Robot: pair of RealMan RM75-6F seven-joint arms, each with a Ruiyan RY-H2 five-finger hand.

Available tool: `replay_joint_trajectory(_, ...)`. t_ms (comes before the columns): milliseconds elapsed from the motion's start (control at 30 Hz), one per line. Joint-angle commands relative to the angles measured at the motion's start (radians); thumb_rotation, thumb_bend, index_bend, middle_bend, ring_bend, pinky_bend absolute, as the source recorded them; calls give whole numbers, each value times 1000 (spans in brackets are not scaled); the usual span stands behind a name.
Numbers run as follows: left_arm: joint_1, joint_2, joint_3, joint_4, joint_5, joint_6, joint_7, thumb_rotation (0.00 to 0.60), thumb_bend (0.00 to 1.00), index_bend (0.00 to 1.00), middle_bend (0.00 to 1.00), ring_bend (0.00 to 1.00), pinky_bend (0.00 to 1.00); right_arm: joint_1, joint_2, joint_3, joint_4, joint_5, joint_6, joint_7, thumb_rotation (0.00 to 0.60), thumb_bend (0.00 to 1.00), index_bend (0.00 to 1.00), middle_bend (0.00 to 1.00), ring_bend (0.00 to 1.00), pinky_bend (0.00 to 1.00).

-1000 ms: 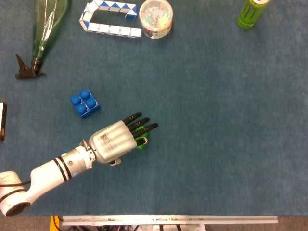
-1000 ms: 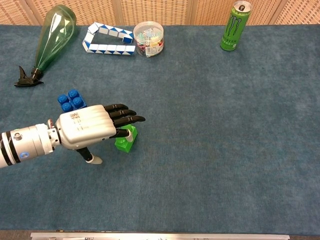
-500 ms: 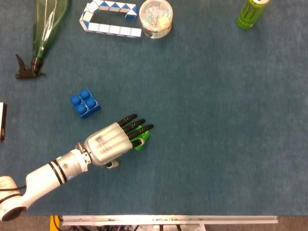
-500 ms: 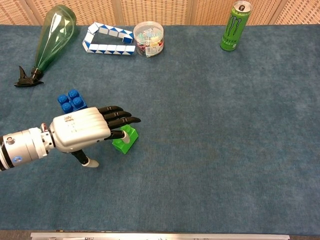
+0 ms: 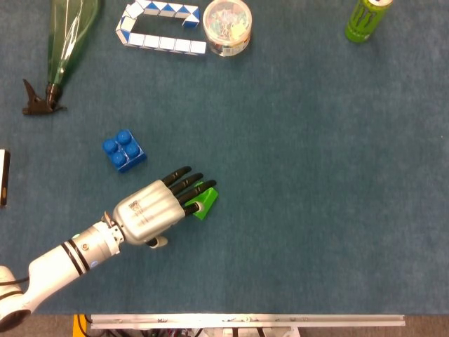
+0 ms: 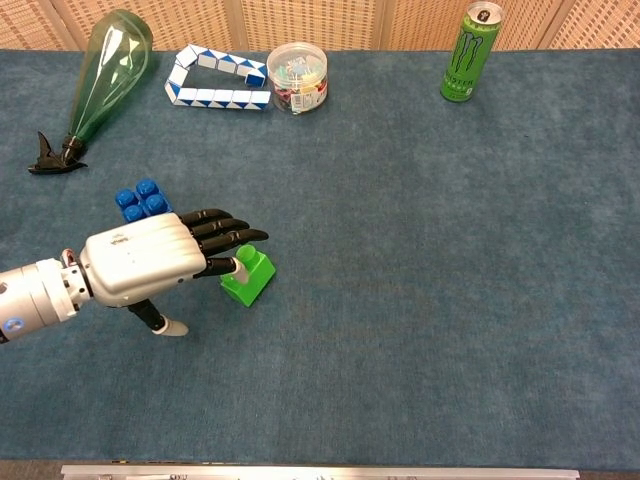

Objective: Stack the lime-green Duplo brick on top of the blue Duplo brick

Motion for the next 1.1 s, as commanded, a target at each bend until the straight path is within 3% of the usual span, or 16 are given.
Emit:
replay_joint_trajectory(33,2,3,0,-6,5,2,3,600,0,267,0,0,69,0,0,0,1,1,0,0,600,71,542,389,305,301)
replay_joint_trajectory(1100,0,-22,-9,9,59,12,-42,600,0,268,0,0,70,-42,43,13,21,25,41,120,600,71,539,389,305,301)
